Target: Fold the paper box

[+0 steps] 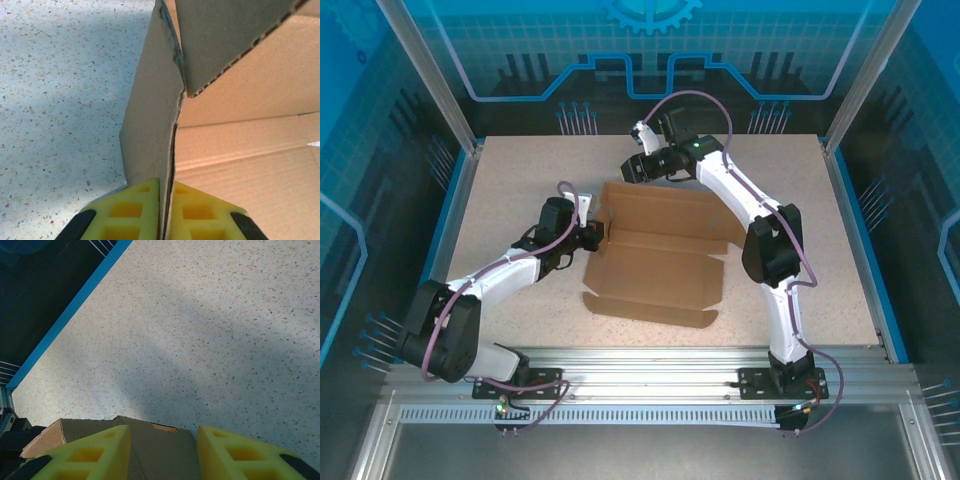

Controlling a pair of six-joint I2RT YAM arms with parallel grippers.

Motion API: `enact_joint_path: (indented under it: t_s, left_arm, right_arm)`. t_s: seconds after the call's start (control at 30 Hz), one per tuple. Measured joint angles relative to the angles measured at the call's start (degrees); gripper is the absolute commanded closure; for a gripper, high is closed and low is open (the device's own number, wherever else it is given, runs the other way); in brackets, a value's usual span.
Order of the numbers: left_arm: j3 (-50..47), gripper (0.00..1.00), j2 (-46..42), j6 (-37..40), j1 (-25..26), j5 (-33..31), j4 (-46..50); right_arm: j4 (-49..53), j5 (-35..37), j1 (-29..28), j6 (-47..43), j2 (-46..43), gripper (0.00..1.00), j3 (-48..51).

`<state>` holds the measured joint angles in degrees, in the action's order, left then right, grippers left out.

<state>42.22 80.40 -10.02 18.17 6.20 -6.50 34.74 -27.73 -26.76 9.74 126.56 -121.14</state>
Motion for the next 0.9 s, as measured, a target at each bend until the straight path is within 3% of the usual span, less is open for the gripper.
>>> enact_joint_path:
  t_s: [0.9]
  left_arm:
    - [0.0, 0.9, 0.1, 0.0, 0.4, -0.4, 0.0]
  right_arm:
    - [-2.6, -2.4, -0.3, -1.5, -0.3, 0.58, 6.0]
